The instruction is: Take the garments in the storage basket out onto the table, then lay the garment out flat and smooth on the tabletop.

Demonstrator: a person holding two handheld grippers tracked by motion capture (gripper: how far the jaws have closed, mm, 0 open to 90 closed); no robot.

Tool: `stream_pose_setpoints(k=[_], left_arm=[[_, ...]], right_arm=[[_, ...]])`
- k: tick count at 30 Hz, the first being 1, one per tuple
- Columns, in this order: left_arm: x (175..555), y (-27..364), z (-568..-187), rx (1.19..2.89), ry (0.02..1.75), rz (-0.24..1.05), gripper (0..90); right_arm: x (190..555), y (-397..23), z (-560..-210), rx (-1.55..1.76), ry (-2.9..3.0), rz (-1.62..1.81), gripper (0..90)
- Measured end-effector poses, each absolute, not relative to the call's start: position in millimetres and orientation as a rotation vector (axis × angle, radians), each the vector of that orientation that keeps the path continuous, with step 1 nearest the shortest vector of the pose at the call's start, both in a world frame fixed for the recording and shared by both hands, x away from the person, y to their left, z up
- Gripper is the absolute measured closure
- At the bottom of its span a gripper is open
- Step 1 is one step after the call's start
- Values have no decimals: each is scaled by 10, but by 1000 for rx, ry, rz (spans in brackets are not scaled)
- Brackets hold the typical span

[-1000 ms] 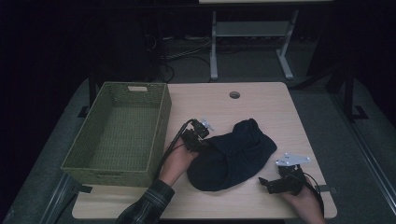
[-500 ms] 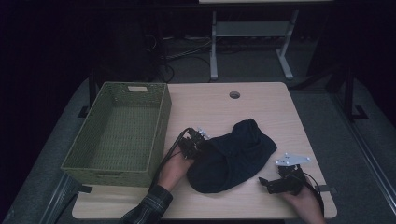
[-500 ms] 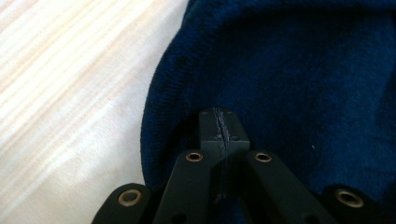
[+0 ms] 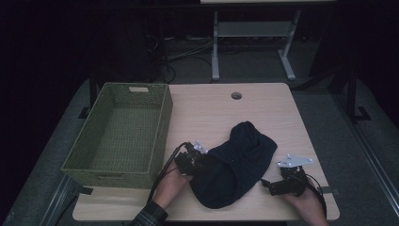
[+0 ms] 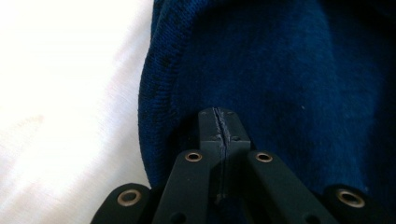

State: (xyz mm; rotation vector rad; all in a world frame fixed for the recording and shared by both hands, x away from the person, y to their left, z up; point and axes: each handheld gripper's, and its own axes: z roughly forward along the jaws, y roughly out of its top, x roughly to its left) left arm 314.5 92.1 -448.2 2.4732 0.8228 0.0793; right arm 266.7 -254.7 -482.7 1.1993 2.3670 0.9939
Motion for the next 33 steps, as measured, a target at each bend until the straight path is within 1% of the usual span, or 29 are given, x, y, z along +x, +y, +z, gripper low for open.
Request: stream_pose_setpoints(k=[4, 6, 9, 11, 12, 13, 14, 16, 17, 19, 20, 23, 24, 25, 27, 29, 32, 33], left_arm=[[3102, 984, -4510, 2428, 829, 46, 887], [3096, 1000, -4519, 2415, 827, 46, 887], [3085, 997, -4520, 2418, 820, 60, 888], [3075, 987, -4515, 2429, 809, 69, 888], [3069, 980, -4517, 2427, 809, 80, 888], [3066, 976, -4515, 2431, 806, 86, 888], [3063, 973, -4515, 2432, 804, 89, 888], [3061, 974, -4516, 2432, 803, 90, 889], [3061, 977, -4517, 2430, 804, 89, 889], [3063, 981, -4518, 2427, 805, 86, 890], [3065, 983, -4520, 2425, 805, 83, 890], [3067, 979, -4517, 2430, 806, 86, 891], [3067, 976, -4516, 2430, 807, 87, 893], [3067, 976, -4517, 2430, 807, 88, 896], [3069, 977, -4517, 2430, 806, 85, 896], [3072, 981, -4518, 2428, 808, 80, 897], [3074, 982, -4518, 2429, 808, 79, 898], [3075, 980, -4518, 2428, 809, 79, 899]], right_arm=[[2677, -2557, -4816, 1204, 2377, 986, 22], [2692, -2574, -4779, 1211, 2390, 994, 76], [2722, -2590, -4689, 1214, 2372, 1016, 94], [2750, -2600, -4618, 1209, 2358, 1033, 135], [2778, -2607, -4564, 1206, 2346, 1055, 137], [2837, -2610, -4490, 1206, 2340, 1063, 153], [2837, -2610, -4490, 1206, 2340, 1063, 153], [2984, -2589, -4382, 1197, 2330, 1080, 181], [2984, -2589, -4382, 1197, 2330, 1080, 181], [3149, -2586, -4341, 1198, 2328, 1070, 220], [3149, -2586, -4341, 1198, 2328, 1070, 220], [3321, -2610, -4343, 1220, 2320, 1060, 249], [3375, -2616, -4347, 1236, 2317, 1046, 264], [3482, -2641, -4365, 1239, 2317, 1040, 322], [3525, -2645, -4377, 1261, 2315, 1039, 336], [3598, -2656, -4414, 1285, 2331, 1023, 388], [3685, -2680, -4494, 1297, 2362, 986, 439], [3696, -2692, -4514, 1299, 2372, 987, 479]])
